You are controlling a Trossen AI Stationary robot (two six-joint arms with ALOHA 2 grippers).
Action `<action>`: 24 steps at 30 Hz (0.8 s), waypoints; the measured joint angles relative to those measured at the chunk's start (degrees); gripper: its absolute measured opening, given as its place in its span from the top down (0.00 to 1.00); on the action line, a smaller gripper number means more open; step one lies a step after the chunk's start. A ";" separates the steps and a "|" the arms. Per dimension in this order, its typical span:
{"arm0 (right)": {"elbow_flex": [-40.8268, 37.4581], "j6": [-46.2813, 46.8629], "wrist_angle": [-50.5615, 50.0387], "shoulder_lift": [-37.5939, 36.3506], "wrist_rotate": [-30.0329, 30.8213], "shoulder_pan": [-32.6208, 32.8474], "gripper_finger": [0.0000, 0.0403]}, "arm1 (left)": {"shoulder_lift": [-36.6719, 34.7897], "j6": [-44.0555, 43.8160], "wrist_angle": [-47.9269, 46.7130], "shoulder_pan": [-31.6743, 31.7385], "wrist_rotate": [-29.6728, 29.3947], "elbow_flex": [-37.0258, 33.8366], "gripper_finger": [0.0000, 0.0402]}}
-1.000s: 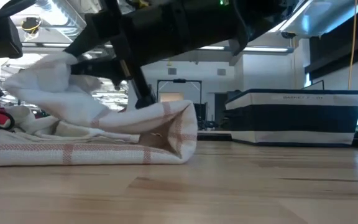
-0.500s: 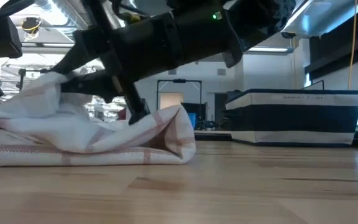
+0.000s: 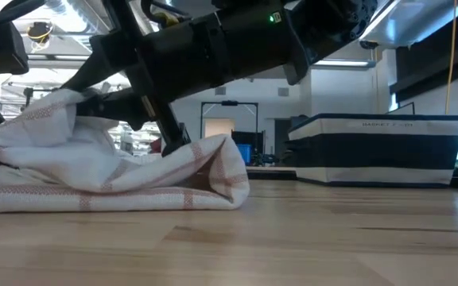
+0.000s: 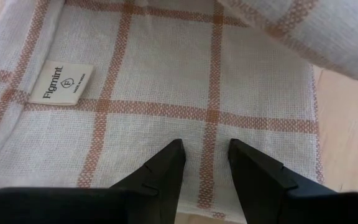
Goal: Fold towel
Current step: Fold the white patterned towel
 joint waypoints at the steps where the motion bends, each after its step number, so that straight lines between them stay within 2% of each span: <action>1: 0.00 0.02 0.13 0.00 0.00 0.00 0.90 | -0.05 -0.03 0.00 0.01 0.00 0.00 0.68; 5: 0.00 0.03 0.98 0.00 -0.02 0.00 0.76 | -2.14 0.31 -0.64 0.04 1.56 -0.15 0.68; 12: -0.02 -0.06 8.38 0.04 -2.70 0.00 0.57 | -10.17 -0.26 -1.43 0.00 9.08 -0.15 0.68; 18: -0.02 -1.93 10.24 0.04 -4.61 0.00 0.52 | -19.14 -4.22 -4.06 -0.44 17.75 -0.15 0.68; 22: -0.02 -3.10 8.56 0.04 -4.47 0.00 0.52 | -24.96 -4.70 -5.06 -1.47 17.40 -0.07 0.68; 24: -0.02 -3.14 7.57 0.04 -3.03 0.00 0.52 | -27.15 -4.29 -4.90 -2.01 14.22 -0.07 0.68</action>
